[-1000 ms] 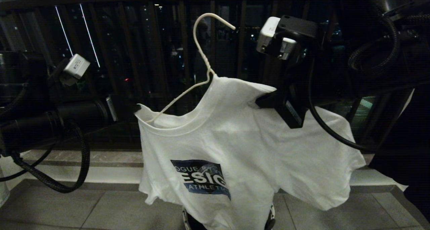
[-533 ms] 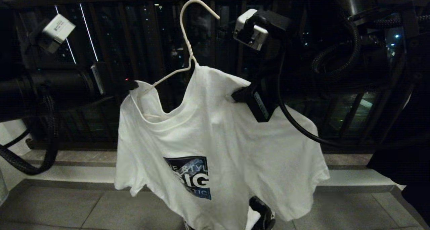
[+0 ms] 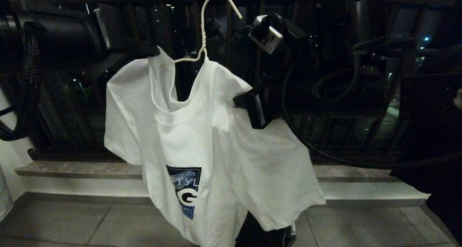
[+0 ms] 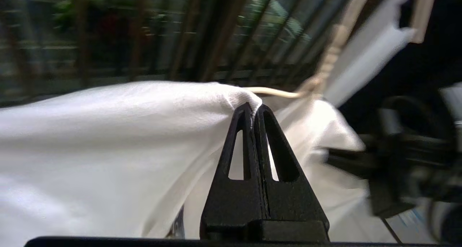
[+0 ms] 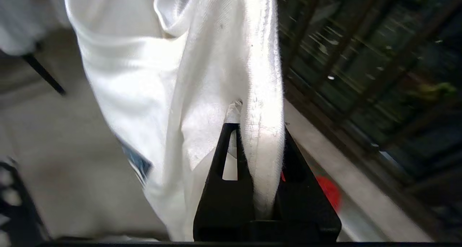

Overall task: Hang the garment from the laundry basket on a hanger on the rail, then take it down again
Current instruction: Hang the clothes on the clothes rack

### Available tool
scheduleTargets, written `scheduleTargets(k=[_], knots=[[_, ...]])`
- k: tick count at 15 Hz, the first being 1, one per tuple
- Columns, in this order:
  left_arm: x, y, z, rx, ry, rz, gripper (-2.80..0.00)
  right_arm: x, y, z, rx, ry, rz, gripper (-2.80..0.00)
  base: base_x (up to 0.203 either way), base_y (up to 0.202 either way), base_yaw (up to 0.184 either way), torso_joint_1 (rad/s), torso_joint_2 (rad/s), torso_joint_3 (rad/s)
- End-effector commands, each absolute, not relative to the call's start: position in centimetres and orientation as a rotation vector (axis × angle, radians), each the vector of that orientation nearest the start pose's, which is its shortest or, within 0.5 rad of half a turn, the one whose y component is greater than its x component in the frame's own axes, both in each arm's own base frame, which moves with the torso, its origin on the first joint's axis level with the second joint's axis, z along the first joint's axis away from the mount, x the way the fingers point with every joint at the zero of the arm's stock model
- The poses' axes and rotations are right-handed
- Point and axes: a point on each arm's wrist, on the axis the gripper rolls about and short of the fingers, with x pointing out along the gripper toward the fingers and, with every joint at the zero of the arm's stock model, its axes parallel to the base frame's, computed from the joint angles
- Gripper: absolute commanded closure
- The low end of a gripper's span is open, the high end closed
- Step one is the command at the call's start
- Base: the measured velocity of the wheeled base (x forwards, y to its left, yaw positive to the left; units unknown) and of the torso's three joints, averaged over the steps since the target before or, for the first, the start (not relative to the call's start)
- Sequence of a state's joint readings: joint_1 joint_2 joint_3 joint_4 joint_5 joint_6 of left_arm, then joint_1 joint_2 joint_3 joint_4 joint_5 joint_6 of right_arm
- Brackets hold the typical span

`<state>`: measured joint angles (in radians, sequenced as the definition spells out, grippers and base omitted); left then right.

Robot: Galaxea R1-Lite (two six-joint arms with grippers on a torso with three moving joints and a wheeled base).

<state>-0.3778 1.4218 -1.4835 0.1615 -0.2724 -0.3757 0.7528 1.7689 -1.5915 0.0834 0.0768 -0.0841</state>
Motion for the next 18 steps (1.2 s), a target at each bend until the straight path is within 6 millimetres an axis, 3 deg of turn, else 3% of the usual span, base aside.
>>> scheduleTargets(k=[1, 5, 11, 18], knots=[[21.7, -10.2, 37.8, -0.318, 0.212, -0.664, 0.00, 24.5, 24.0, 30.8, -0.150, 0.234, 0.855, 0.00, 0.000, 0.000, 0.000, 0.000, 0.00, 0.000], [21.5, -11.0, 39.6, -0.251, 0.188, -0.702, 0.00, 23.3, 24.5, 30.9, -0.080, 0.209, 0.897, 0.00, 0.000, 0.000, 0.000, 0.000, 0.00, 0.000], [19.8, -12.0, 40.0, -0.235, 0.197, -0.762, 0.00, 22.8, 24.6, 31.4, 0.018, 0.191, 0.911, 0.00, 0.000, 0.000, 0.000, 0.000, 0.00, 0.000], [18.4, -11.7, 40.2, -0.235, 0.187, -0.785, 0.00, 22.6, 24.8, 31.6, 0.040, 0.152, 0.956, 0.00, 0.000, 0.000, 0.000, 0.000, 0.00, 0.000]])
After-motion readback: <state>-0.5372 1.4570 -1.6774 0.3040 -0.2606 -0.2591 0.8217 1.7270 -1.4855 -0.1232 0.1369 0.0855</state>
